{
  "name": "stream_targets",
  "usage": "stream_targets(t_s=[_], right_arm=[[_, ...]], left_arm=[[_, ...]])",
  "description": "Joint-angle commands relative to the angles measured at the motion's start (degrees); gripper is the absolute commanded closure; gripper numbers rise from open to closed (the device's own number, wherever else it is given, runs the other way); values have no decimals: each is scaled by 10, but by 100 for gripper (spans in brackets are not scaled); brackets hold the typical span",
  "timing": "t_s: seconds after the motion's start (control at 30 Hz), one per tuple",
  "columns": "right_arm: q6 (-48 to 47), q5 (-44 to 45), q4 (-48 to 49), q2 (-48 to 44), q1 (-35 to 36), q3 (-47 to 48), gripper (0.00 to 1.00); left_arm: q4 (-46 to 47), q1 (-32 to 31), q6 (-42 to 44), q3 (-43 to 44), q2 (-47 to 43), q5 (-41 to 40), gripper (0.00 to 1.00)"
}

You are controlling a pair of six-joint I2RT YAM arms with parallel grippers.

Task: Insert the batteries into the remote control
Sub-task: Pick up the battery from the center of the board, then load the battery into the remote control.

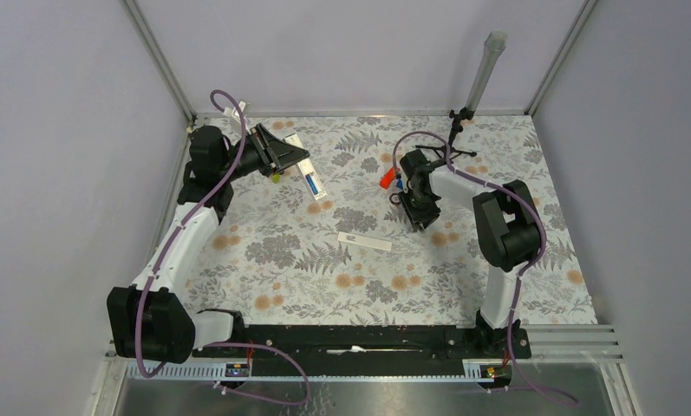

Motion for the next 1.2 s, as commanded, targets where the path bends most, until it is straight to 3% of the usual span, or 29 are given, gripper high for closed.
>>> stream_targets(t_s=[0.0, 0.27, 0.4, 0.73, 0.97, 1.17], right_arm=[[10, -30, -18, 24, -2, 24, 62], [60, -22, -22, 25, -3, 32, 75], [98, 29, -17, 14, -3, 41, 91], [160, -85, 28, -127, 9, 20, 94], [242, -115, 18, -191, 121, 69, 95], [324, -135, -8, -203, 180, 122, 95]], left_arm=[[41, 5, -3, 10, -2, 13, 83], [30, 6, 4, 8, -8, 12, 83], [26, 6, 11, 0, -10, 7, 83], [77, -28, -3, -79, 6, -5, 83], [116, -104, -16, -94, 70, -12, 83], [175, -120, -40, -111, 112, -15, 83]])
